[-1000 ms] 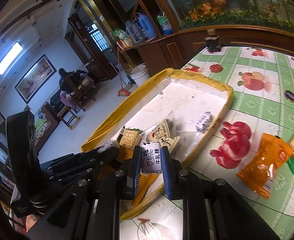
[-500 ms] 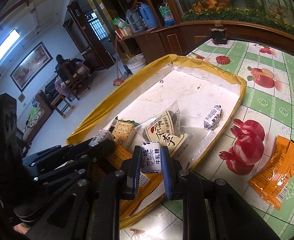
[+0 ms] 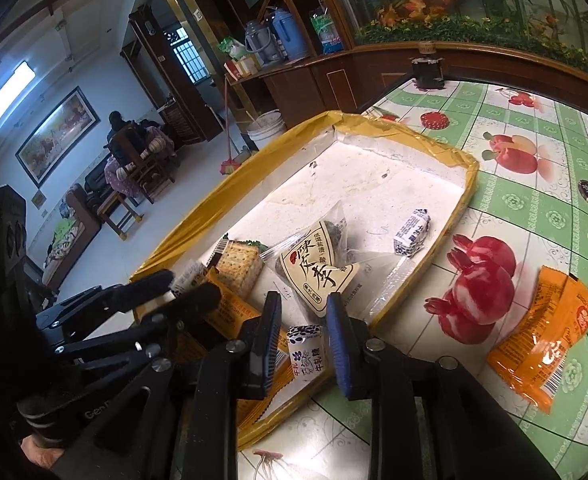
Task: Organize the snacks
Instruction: 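Place both milk-candy packs into the yellow tray and open both tools, then grasp the orange biscuit pack with the left tool while the right tool grasps a milk-candy pack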
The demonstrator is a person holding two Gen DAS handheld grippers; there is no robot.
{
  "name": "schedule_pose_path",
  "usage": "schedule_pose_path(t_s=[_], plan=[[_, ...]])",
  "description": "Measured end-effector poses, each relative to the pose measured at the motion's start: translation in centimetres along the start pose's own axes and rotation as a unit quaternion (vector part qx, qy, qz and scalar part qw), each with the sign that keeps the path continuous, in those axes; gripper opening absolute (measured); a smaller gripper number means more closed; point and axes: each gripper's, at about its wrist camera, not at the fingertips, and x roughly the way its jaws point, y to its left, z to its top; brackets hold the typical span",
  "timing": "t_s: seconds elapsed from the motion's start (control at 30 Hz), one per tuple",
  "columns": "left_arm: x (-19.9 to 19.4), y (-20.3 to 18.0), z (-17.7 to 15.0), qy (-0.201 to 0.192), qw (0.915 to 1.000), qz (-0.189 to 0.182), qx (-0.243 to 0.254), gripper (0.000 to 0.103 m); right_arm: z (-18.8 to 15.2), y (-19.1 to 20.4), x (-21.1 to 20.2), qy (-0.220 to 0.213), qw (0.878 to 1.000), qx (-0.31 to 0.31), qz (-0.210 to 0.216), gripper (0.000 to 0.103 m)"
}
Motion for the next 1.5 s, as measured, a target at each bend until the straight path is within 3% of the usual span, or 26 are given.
schedule_pose_path(t_s=[0.07,0.33,0.73,0.8,0.9,1.1,1.27,1.5], plan=[[-0.4,0.0,0.1,-0.004,1.0,-0.001,-0.003,0.074,-0.1,-0.3,-1.0,-0.009,1.0,0.003,-0.002,0.045],[-2.2,-1.7,-0.5,-0.015,0.9998,-0.011,0.011,0.074,-1.9,-1.2,-5.3,-0.03,0.999,0.009,-0.015,0.045],[-4.4,-7.5,-2.9,-0.019,0.9973,-0.039,0.059,0.074,-7.3,-5.9,-13.1,-0.059,0.995,0.054,-0.064,0.045],[-4.8,-8.4,-3.5,-0.021,0.9969,-0.04,0.065,0.074,-8.2,-6.5,-14.1,-0.062,0.993,0.058,-0.079,0.046],[-5.0,-9.7,-4.3,-0.016,0.9958,-0.049,0.075,0.077,-9.5,-7.2,-15.6,-0.064,0.991,0.059,-0.102,0.056],[-4.6,-12.1,-6.2,0.009,0.9924,-0.069,0.102,0.077,-13.2,-9.0,-18.8,-0.057,0.985,0.06,-0.152,0.057],[-4.0,-13.7,-7.2,0.03,0.9895,-0.08,0.116,0.077,-16.1,-10.1,-19.8,-0.036,0.981,0.067,-0.176,0.057],[-2.7,-14.9,-6.6,0.05,0.9881,-0.089,0.115,0.077,-16.7,-9.7,-18.4,-0.02,0.986,0.049,-0.16,0.057]])
